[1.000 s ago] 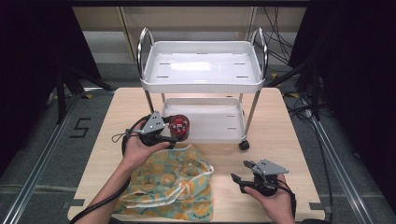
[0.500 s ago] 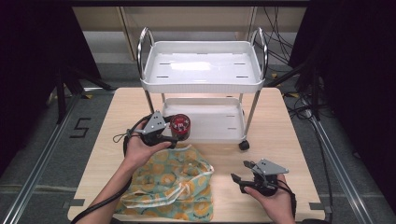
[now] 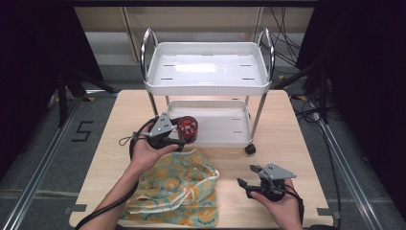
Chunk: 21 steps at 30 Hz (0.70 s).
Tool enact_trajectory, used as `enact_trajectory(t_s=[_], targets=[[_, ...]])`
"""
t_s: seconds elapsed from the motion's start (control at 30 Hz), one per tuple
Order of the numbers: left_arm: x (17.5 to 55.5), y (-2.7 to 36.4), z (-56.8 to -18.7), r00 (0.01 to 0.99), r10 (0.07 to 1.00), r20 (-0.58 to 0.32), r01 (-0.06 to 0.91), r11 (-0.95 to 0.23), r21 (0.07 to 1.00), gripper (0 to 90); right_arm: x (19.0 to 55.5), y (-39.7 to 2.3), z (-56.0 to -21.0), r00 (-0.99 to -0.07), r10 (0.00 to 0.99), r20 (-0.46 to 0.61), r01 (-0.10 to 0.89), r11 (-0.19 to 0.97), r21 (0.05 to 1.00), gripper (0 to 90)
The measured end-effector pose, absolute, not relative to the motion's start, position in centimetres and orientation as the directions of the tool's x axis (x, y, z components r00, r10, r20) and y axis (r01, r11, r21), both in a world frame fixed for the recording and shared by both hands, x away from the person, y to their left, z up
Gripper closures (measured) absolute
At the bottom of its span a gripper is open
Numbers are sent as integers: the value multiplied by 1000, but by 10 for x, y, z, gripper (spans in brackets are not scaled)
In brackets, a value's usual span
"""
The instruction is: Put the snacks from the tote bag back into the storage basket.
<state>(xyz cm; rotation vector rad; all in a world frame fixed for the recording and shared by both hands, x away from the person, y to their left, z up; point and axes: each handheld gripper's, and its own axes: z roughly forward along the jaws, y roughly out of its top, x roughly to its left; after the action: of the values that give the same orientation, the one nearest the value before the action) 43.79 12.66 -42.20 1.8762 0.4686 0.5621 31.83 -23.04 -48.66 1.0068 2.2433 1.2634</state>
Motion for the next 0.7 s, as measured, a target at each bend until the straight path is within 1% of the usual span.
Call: enact_trajectory(t_s=[0.1, 0.13, 0.17, 0.2, 0.27, 0.7], targets=[[438, 126, -422, 811, 562, 162, 55, -350, 935, 253, 318, -231, -487, -674, 738, 22, 401, 341, 850, 314], [438, 126, -422, 810, 563, 162, 56, -349, 935, 254, 316, -229, -486, -663, 747, 47, 426, 325, 844, 314], [438, 126, -422, 810, 563, 162, 56, -349, 935, 254, 318, -230, -487, -672, 740, 28, 408, 338, 848, 314], [439, 126, -422, 810, 564, 162, 56, -349, 936, 253, 317, -229, -487, -667, 744, 41, 419, 329, 846, 314], [439, 125, -421, 809, 566, 159, 58, -346, 936, 254, 318, -230, -487, -674, 738, 22, 402, 341, 849, 314], [441, 120, -420, 813, 560, 158, 56, -345, 937, 254, 319, -231, -486, -678, 735, 19, 400, 347, 848, 315]])
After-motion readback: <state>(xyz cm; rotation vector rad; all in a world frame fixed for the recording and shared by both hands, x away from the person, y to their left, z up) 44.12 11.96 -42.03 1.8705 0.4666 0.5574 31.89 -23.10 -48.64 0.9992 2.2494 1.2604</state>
